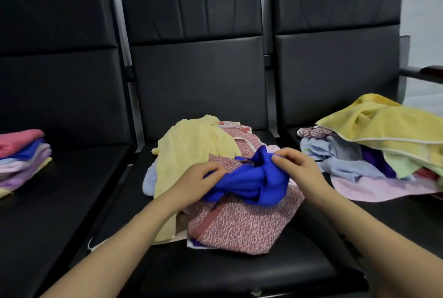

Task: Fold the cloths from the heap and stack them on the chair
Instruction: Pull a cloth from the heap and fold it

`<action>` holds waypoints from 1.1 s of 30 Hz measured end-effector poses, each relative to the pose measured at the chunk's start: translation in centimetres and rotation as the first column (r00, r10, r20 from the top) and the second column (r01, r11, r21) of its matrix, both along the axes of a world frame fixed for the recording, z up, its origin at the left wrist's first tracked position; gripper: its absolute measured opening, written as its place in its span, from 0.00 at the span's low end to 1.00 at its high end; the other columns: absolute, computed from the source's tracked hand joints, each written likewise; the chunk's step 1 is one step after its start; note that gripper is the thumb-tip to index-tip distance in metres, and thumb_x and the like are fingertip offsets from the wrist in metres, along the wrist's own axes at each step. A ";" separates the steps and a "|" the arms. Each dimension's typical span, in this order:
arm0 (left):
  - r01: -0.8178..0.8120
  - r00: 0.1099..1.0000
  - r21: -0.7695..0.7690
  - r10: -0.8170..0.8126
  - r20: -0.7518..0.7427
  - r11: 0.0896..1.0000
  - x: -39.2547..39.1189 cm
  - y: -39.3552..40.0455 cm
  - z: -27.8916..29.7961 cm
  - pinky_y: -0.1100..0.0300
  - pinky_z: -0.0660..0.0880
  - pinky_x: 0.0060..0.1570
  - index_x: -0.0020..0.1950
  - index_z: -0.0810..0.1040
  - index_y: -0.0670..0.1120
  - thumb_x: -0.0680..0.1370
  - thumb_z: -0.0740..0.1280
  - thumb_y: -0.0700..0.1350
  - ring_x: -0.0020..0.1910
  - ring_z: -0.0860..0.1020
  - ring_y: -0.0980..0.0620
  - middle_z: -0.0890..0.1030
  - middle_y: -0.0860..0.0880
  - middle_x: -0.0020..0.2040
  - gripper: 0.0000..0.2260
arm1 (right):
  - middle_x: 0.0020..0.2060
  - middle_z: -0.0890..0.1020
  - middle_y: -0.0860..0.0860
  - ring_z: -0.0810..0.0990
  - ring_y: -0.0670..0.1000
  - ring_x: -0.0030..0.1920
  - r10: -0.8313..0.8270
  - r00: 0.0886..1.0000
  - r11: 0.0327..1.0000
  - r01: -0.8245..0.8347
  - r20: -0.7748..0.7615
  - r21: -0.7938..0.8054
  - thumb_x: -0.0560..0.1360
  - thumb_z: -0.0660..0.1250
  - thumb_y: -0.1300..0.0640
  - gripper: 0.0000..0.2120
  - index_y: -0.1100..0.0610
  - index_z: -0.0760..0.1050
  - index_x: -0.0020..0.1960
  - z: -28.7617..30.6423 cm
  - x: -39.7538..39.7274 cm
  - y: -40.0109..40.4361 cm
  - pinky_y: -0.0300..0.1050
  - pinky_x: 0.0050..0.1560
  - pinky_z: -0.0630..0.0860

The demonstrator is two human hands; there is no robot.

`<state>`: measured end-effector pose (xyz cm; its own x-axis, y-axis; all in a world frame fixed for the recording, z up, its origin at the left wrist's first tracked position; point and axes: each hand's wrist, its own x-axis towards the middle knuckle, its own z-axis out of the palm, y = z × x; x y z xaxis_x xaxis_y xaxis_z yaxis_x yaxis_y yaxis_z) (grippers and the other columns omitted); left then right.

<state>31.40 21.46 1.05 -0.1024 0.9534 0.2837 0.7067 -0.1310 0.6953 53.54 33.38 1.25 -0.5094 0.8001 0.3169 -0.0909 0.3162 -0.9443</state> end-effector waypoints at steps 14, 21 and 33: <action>-0.443 0.868 -0.451 0.496 0.000 0.775 -2.3 -2.1 2.3 0.60 0.64 0.33 0.28 0.69 0.48 0.74 0.67 0.63 0.31 0.69 0.51 0.70 0.51 0.28 0.23 | 0.35 0.77 0.53 0.74 0.52 0.36 -0.050 0.999 0.619 0.045 0.018 -0.784 0.77 0.60 0.47 0.13 0.57 0.72 0.43 -0.4 1.1 0.9 0.44 0.37 0.71; -0.418 0.908 -0.201 0.414 -0.064 0.886 0.9 -0.4 1.2 0.59 0.71 0.45 0.45 0.77 0.49 0.78 0.60 0.61 0.43 0.75 0.56 0.79 0.55 0.42 0.17 | 0.49 0.79 0.56 0.77 0.52 0.42 -0.052 0.973 0.752 0.186 0.224 -0.633 0.73 0.72 0.54 0.12 0.59 0.77 0.52 -1.8 0.2 1.4 0.41 0.29 0.74; -0.263 0.962 0.305 0.275 0.006 0.915 1.6 -1.9 3.9 0.71 0.69 0.40 0.46 0.76 0.53 0.74 0.69 0.39 0.41 0.76 0.58 0.79 0.56 0.42 0.08 | 0.48 0.83 0.55 0.82 0.50 0.44 -0.111 0.927 0.620 -0.217 -0.358 -0.754 0.81 0.54 0.64 0.12 0.62 0.74 0.56 -0.2 1.6 1.7 0.40 0.35 0.80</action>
<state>33.05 19.52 4.96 -0.3273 0.7610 0.5601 0.7684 -0.1306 0.6265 55.14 35.11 1.06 -0.5492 0.7987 -0.2460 -0.4415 -0.5272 -0.7260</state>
